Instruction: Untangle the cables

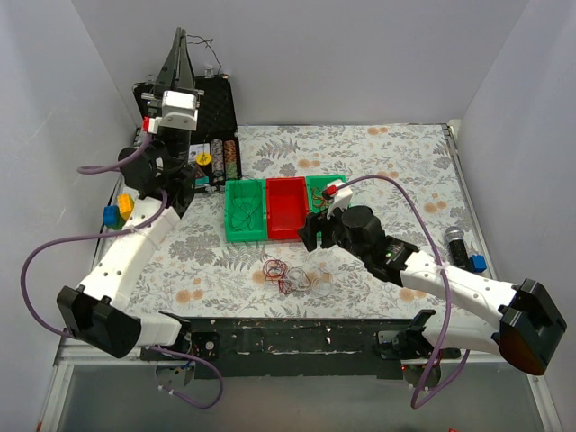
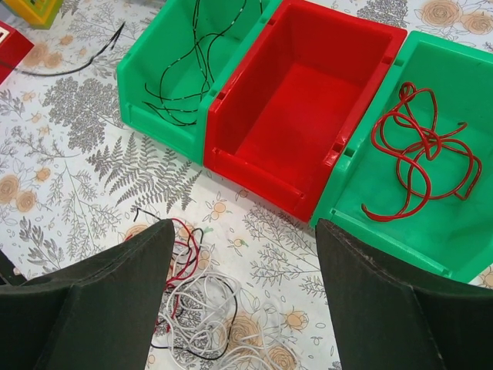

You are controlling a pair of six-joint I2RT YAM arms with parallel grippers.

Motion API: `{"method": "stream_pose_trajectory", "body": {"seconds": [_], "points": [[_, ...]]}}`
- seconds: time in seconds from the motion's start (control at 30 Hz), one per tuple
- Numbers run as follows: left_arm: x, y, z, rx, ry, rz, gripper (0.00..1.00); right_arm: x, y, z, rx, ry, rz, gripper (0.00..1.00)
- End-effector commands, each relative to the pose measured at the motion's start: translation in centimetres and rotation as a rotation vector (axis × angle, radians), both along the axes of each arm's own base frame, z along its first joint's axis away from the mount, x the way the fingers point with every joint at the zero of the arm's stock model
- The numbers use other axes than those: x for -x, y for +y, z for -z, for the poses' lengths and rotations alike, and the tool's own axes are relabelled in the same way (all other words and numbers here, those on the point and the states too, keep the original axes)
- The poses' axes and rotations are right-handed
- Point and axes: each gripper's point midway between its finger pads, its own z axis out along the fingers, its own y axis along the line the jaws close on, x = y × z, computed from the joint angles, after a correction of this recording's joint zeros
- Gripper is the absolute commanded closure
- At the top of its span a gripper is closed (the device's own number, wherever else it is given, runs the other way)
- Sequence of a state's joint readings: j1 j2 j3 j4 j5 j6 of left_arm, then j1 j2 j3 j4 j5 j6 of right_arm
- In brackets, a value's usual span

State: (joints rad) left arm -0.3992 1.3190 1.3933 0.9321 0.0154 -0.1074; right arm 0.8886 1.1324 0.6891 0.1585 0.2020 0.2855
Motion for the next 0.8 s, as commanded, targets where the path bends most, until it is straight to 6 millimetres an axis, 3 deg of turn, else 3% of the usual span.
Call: {"method": "stream_pose_trajectory", "body": {"seconds": [0.0, 0.17, 0.23, 0.77], "points": [[-0.4, -0.2, 2.3, -0.024, 0.057, 0.008, 1.0, -0.4, 0.2, -0.8, -0.033, -0.016, 0.005, 0.18], [-3.1, -0.8, 8.1, -0.087, 0.147, -0.007, 1.0, -0.3, 0.2, -0.8, -0.035, -0.016, 0.001, 0.18], [-3.6, -0.9, 8.9, -0.098, 0.154, -0.013, 1.0, -0.3, 0.2, -1.0, -0.037, -0.016, -0.002, 0.18], [-5.5, -1.4, 8.9, -0.171, 0.115, -0.057, 1.0, -0.3, 0.2, -1.0, -0.039, -0.012, -0.001, 0.19]]}}
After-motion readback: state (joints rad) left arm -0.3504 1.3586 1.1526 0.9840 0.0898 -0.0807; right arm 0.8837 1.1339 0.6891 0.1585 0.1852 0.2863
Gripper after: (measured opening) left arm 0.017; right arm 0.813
